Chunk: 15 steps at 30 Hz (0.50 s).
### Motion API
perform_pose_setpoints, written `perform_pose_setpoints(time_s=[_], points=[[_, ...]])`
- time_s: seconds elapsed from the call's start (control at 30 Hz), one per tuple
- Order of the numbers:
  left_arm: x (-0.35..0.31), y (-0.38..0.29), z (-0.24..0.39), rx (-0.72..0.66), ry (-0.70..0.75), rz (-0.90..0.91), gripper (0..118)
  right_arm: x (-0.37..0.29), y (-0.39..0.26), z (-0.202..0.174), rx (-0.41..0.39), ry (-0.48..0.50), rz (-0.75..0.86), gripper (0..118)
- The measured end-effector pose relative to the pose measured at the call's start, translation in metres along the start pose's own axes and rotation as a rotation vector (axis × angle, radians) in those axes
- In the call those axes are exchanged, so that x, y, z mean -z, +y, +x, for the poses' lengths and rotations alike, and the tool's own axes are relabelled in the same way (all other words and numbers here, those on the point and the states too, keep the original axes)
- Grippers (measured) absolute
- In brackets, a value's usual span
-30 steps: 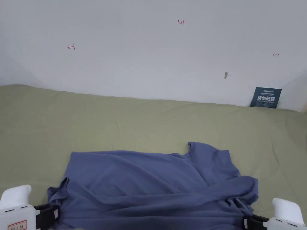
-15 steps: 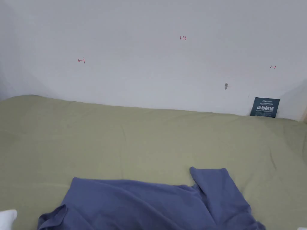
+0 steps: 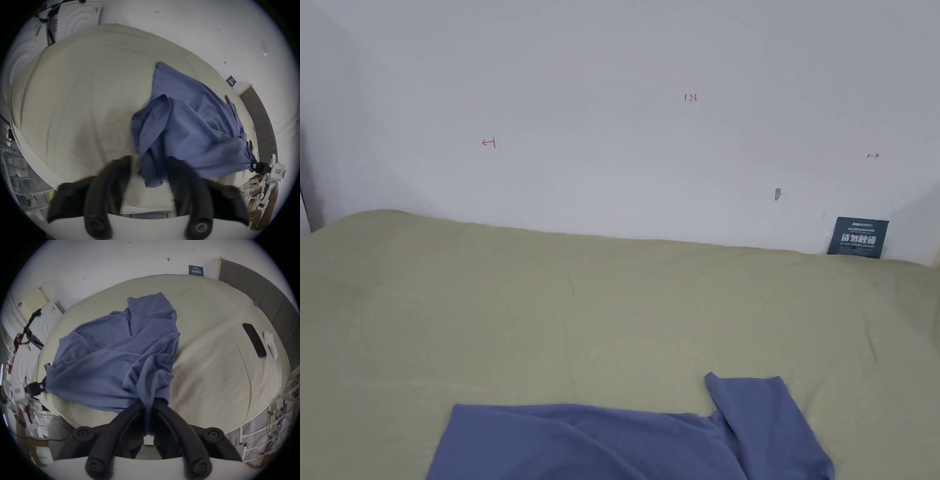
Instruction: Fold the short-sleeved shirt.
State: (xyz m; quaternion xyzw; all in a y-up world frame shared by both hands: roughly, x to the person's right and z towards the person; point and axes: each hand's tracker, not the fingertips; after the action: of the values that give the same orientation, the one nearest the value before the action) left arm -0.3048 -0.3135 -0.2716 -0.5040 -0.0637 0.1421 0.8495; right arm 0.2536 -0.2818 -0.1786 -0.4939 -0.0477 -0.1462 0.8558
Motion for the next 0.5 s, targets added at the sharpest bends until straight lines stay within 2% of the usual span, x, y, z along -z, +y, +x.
perform_pose_setpoints(time_s=[0.03,0.07,0.1,0.13,0.2,0.37,0.43,0.47,0.5], points=[[-0.012,0.0,-0.002,-0.026,-0.022,0.07,66,-0.011,0.001,0.001,0.028,0.012,0.03,63],[-0.031,0.002,-0.002,-0.028,-0.063,0.169,67,-0.023,0.001,0.0,0.025,0.015,0.067,86],[-0.051,0.003,0.003,-0.01,-0.079,0.261,70,-0.037,0.002,-0.003,0.0,0.023,0.107,87],[-0.072,0.004,0.011,0.035,-0.064,0.349,77,-0.055,0.004,-0.006,-0.014,0.043,0.168,84],[-0.105,0.008,0.034,0.145,-0.048,0.484,90,-0.084,0.012,-0.016,-0.039,0.026,0.263,86],[-0.137,0.009,0.107,0.324,-0.097,0.537,91,-0.121,0.018,-0.059,-0.163,-0.03,0.469,90],[-0.132,-0.004,0.137,0.4,-0.028,0.58,90,-0.119,0.011,-0.073,-0.173,-0.052,0.522,88],[-0.127,-0.013,0.152,0.436,0.023,0.586,89,-0.118,0.006,-0.081,-0.176,-0.053,0.51,78],[-0.123,-0.022,0.164,0.456,0.046,0.581,82,-0.116,0.001,-0.089,-0.185,-0.056,0.505,57]])
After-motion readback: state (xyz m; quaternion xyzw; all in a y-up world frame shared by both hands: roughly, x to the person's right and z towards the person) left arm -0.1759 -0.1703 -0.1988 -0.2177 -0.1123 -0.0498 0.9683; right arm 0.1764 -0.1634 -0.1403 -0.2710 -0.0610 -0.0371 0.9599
